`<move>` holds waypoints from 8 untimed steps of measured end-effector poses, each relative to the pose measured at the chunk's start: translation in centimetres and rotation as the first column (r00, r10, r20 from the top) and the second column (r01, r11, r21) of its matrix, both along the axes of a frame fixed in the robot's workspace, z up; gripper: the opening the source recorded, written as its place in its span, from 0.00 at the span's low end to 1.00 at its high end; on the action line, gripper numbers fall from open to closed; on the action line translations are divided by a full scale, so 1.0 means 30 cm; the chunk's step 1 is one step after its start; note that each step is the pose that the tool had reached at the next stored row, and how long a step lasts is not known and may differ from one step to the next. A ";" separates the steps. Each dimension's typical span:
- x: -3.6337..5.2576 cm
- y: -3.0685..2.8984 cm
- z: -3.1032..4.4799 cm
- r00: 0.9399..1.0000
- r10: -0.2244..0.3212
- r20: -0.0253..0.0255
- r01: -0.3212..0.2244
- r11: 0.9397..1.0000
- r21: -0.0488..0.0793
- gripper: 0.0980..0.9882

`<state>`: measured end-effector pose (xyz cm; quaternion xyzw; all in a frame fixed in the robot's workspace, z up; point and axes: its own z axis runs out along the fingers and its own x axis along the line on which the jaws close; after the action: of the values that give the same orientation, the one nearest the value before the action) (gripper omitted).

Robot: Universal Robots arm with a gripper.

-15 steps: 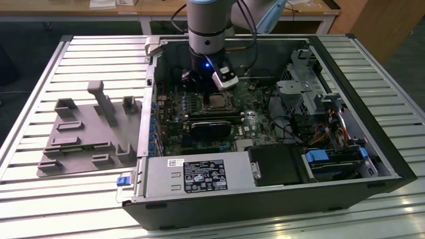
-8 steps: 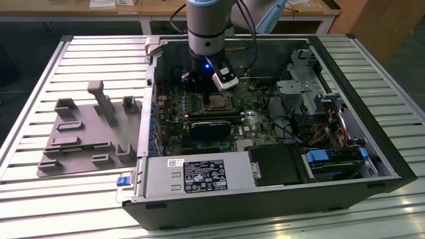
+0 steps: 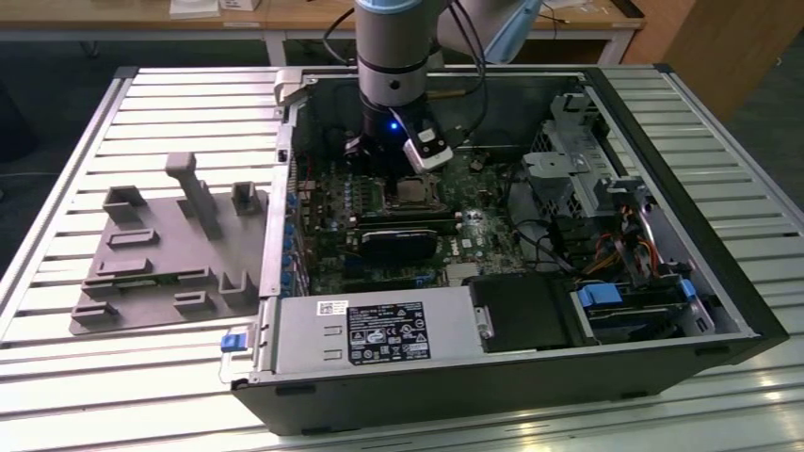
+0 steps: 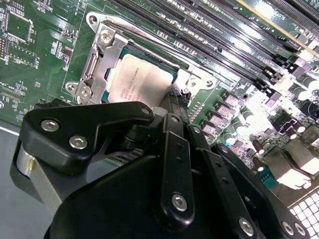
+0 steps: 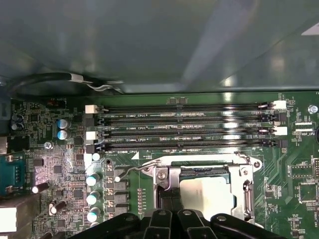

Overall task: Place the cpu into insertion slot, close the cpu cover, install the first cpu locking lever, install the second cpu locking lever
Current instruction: 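Close the cpu cover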

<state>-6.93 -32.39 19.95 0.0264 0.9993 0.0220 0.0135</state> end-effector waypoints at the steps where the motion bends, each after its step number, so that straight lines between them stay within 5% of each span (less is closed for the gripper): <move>1: 0.001 0.000 0.000 1.000 0.000 0.000 0.000 1.000 0.000 0.00; 8: 0.012 0.000 -0.001 1.000 0.000 0.000 0.000 1.000 0.001 0.00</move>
<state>-6.58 -32.38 19.91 0.0264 0.9993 0.0223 0.0138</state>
